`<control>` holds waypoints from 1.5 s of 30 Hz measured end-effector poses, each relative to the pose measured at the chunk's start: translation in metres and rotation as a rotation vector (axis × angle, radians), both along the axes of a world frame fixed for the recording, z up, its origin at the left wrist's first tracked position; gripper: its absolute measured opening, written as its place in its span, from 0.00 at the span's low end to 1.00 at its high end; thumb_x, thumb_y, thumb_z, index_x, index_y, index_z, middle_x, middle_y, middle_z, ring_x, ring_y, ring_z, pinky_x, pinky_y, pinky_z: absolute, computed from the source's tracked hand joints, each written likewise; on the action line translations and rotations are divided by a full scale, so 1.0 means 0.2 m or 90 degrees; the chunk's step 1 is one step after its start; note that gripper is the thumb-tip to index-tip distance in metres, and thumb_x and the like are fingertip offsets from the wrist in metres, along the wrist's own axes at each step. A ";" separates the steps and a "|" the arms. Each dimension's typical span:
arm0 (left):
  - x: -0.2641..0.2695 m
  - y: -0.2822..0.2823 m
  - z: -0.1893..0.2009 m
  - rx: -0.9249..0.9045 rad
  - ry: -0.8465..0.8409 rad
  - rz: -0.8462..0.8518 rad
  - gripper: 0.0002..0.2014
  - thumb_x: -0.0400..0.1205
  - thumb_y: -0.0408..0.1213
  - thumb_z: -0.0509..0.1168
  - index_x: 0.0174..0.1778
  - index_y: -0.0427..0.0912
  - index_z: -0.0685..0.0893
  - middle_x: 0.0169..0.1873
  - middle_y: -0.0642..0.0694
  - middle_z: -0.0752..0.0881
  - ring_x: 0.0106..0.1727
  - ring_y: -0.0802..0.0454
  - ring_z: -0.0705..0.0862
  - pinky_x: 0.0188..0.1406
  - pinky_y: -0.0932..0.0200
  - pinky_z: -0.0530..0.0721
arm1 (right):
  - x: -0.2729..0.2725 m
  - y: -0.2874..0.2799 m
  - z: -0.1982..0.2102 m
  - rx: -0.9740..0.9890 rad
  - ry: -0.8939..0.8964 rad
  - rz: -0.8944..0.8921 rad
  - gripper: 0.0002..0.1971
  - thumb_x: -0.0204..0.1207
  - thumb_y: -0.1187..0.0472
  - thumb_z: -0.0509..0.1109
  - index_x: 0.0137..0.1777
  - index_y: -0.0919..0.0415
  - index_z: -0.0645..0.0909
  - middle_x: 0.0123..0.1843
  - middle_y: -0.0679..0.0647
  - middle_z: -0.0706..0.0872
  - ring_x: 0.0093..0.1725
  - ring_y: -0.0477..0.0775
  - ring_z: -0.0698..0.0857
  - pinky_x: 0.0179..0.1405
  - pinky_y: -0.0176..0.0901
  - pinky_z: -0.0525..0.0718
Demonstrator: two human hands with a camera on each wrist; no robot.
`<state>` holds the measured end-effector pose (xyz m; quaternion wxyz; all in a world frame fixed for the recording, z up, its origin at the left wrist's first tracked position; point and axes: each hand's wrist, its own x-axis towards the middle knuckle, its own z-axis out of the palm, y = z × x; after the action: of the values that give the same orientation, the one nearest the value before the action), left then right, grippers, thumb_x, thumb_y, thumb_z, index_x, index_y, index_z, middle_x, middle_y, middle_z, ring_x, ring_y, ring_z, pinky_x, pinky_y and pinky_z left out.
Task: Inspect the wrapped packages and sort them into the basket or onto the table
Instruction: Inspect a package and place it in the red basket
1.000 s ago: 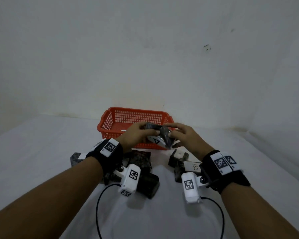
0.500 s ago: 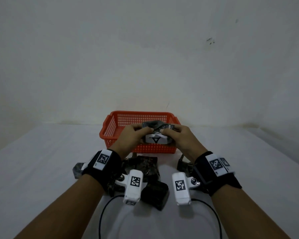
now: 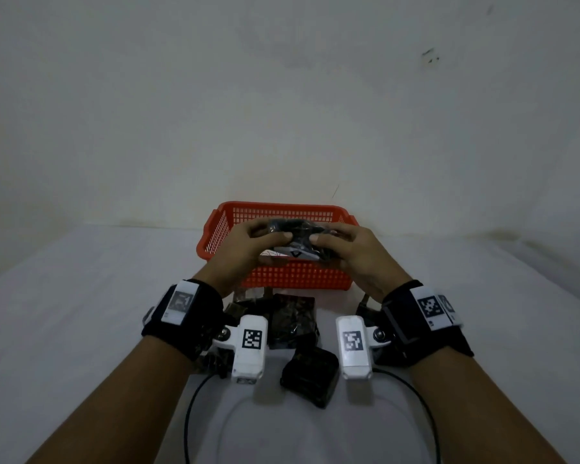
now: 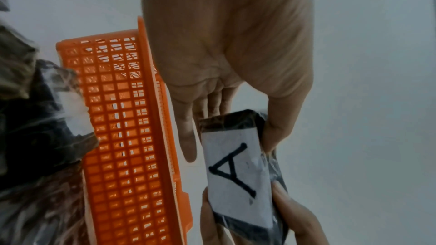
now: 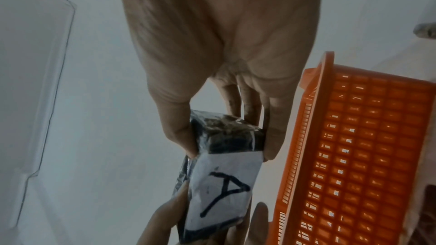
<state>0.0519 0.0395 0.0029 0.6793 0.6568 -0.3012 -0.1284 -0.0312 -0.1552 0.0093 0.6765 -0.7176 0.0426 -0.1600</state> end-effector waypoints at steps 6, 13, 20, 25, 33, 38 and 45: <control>-0.01 0.01 0.00 0.000 -0.076 0.076 0.20 0.81 0.26 0.73 0.69 0.39 0.84 0.58 0.47 0.92 0.58 0.56 0.92 0.57 0.61 0.88 | 0.02 0.01 -0.01 0.018 -0.014 0.023 0.28 0.72 0.67 0.84 0.72 0.60 0.82 0.67 0.62 0.90 0.67 0.64 0.90 0.69 0.62 0.88; -0.05 0.03 -0.07 -0.040 -0.098 -0.001 0.35 0.75 0.18 0.76 0.76 0.42 0.76 0.72 0.44 0.84 0.73 0.50 0.84 0.64 0.56 0.88 | -0.03 0.03 -0.03 0.129 0.019 0.056 0.15 0.84 0.59 0.74 0.64 0.68 0.86 0.63 0.67 0.90 0.58 0.65 0.92 0.48 0.51 0.95; -0.13 0.00 -0.06 -0.078 0.041 0.020 0.12 0.88 0.36 0.66 0.66 0.40 0.86 0.57 0.43 0.94 0.62 0.44 0.92 0.55 0.52 0.92 | -0.02 0.02 -0.14 0.026 -0.082 -0.025 0.18 0.76 0.63 0.82 0.66 0.58 0.89 0.59 0.57 0.95 0.61 0.58 0.94 0.67 0.61 0.89; -0.13 0.01 -0.11 -0.072 0.005 0.053 0.16 0.85 0.26 0.68 0.69 0.39 0.86 0.54 0.42 0.95 0.56 0.46 0.94 0.56 0.54 0.92 | -0.06 0.07 -0.16 0.020 -0.087 0.005 0.14 0.76 0.64 0.82 0.61 0.64 0.90 0.57 0.58 0.95 0.58 0.58 0.94 0.61 0.52 0.92; -0.14 0.05 -0.15 -0.047 0.000 0.057 0.21 0.83 0.24 0.70 0.72 0.41 0.83 0.57 0.40 0.93 0.60 0.44 0.93 0.63 0.45 0.91 | -0.07 0.08 -0.20 -0.017 -0.045 0.010 0.21 0.71 0.63 0.86 0.64 0.59 0.88 0.58 0.55 0.95 0.58 0.52 0.94 0.58 0.47 0.93; -0.16 0.09 -0.14 0.002 -0.012 0.012 0.23 0.80 0.29 0.74 0.72 0.42 0.83 0.59 0.46 0.93 0.62 0.49 0.92 0.62 0.48 0.90 | -0.10 0.05 -0.20 -0.041 -0.040 0.014 0.22 0.72 0.66 0.84 0.66 0.62 0.88 0.57 0.56 0.95 0.56 0.51 0.95 0.58 0.44 0.93; -0.17 0.09 -0.14 0.000 -0.084 0.055 0.21 0.79 0.21 0.73 0.67 0.39 0.86 0.57 0.47 0.94 0.58 0.55 0.92 0.55 0.60 0.91 | -0.09 0.05 -0.21 -0.076 -0.084 -0.002 0.25 0.70 0.67 0.85 0.68 0.62 0.87 0.61 0.54 0.93 0.59 0.43 0.92 0.56 0.33 0.90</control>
<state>0.0173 0.0579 -0.0252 0.6627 0.6765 -0.3165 -0.0553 -0.0490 -0.1449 -0.0336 0.6335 -0.7444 -0.0106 -0.2107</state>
